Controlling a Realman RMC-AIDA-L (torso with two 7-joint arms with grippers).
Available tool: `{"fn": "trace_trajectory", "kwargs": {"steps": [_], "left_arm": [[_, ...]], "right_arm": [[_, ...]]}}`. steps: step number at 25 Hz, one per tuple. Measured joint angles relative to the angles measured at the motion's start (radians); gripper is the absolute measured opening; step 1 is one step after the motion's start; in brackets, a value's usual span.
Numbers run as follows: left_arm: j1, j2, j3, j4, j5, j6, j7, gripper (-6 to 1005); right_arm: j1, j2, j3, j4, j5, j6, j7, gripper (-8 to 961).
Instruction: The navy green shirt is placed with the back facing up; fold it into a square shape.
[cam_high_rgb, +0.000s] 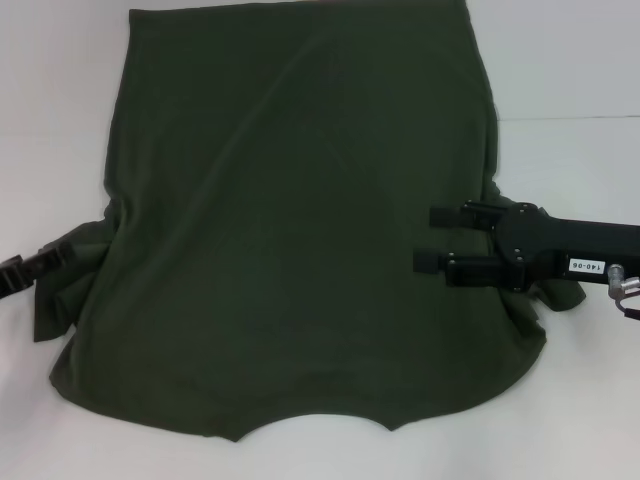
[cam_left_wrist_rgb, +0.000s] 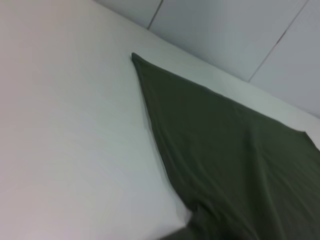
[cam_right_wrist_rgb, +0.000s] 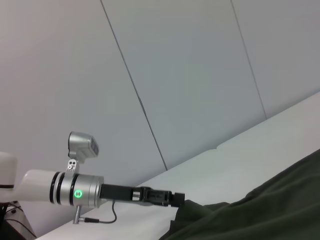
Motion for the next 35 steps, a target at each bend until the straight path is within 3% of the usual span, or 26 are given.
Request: {"fn": "trace_trajectory", "kwargs": {"steps": [20, 30, 33, 35], "left_arm": [[-0.001, -0.004, 0.048, -0.008, 0.046, 0.000, 0.006, 896], [0.002, -0.007, 0.060, 0.003, 0.047, 0.005, 0.000, 684], [0.002, -0.007, 0.059, 0.003, 0.047, 0.002, -0.001, 446], [0.002, -0.006, 0.057, 0.003, 0.047, -0.001, -0.001, 366]], "right_arm": [[0.002, 0.000, 0.000, 0.000, 0.000, 0.005, 0.000, 894], [0.002, 0.002, 0.000, 0.000, 0.000, 0.008, 0.000, 894], [0.002, 0.002, 0.000, 0.000, 0.000, 0.009, 0.000, 894], [0.002, 0.002, 0.000, 0.000, 0.000, 0.009, -0.001, 894]]}}
